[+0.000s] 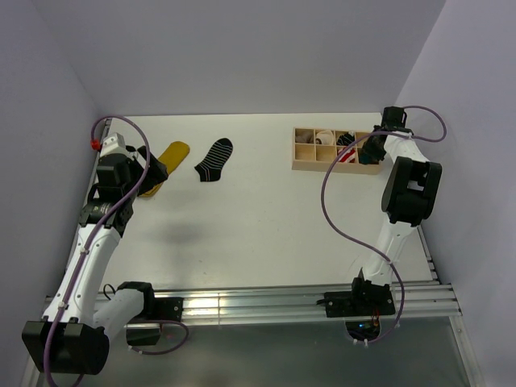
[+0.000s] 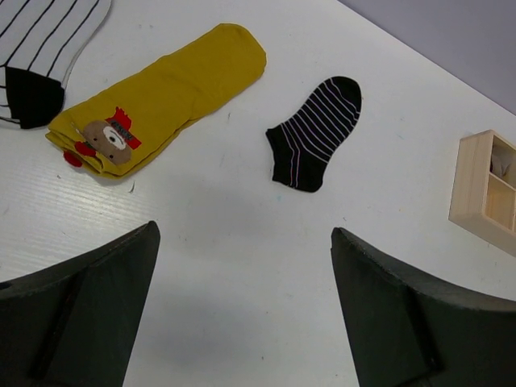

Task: Roll the socks
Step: Place the sock in the storage box.

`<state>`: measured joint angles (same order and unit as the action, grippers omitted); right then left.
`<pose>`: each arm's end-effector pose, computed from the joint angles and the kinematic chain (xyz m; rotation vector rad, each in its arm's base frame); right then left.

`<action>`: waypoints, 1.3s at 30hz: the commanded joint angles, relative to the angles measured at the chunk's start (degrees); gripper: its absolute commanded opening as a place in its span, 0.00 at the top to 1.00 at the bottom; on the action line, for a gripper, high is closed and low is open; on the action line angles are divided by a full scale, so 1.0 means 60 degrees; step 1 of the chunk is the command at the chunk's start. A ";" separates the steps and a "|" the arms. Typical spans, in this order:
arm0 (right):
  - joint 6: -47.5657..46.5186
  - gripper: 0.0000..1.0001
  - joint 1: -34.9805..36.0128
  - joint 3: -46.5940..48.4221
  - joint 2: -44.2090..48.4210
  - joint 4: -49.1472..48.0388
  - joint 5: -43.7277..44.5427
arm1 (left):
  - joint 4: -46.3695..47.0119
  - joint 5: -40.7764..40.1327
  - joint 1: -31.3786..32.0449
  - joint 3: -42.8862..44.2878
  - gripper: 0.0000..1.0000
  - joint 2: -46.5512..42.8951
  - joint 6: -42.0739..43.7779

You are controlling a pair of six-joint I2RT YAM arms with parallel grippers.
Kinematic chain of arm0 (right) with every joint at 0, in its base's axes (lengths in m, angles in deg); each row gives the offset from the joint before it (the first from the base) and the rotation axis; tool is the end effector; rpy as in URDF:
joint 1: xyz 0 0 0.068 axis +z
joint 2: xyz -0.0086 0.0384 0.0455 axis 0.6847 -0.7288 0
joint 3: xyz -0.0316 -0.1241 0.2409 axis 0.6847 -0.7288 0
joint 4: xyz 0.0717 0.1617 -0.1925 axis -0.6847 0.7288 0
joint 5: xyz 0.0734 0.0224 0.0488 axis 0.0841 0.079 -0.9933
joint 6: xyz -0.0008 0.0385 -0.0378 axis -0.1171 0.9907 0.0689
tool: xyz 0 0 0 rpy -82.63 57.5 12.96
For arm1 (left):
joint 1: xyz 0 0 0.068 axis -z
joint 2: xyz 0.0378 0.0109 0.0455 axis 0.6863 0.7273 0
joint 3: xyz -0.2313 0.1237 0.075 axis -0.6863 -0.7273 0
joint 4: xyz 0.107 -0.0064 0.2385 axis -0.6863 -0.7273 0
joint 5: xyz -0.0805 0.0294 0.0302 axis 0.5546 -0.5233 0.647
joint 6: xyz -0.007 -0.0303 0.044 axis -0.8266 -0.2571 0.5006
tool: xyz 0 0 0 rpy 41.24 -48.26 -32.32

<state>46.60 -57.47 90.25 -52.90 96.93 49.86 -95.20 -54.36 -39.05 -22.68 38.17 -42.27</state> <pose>0.4457 -0.1111 0.2034 0.7033 2.3952 0.1150 0.2139 -0.0127 0.3258 -0.5289 1.9603 -0.2963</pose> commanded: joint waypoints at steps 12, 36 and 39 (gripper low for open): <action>0.0375 1.00 0.0004 0.1192 -0.1387 0.1788 0.0302 | 0.0213 0.0180 -0.0042 -0.0026 0.08 0.0072 0.0114; 0.0214 0.97 0.0268 0.0402 -0.0920 0.2143 0.1181 | 0.0184 0.0298 -0.0071 -0.0056 0.08 0.0028 0.0113; 0.0169 0.97 0.0341 0.0139 -0.0744 0.1850 0.1036 | 0.0169 0.0282 -0.0086 -0.0041 0.08 -0.0030 0.0099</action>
<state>48.37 -56.29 94.76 -57.14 101.23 55.48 -95.20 -53.31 -39.22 -22.77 38.89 -42.27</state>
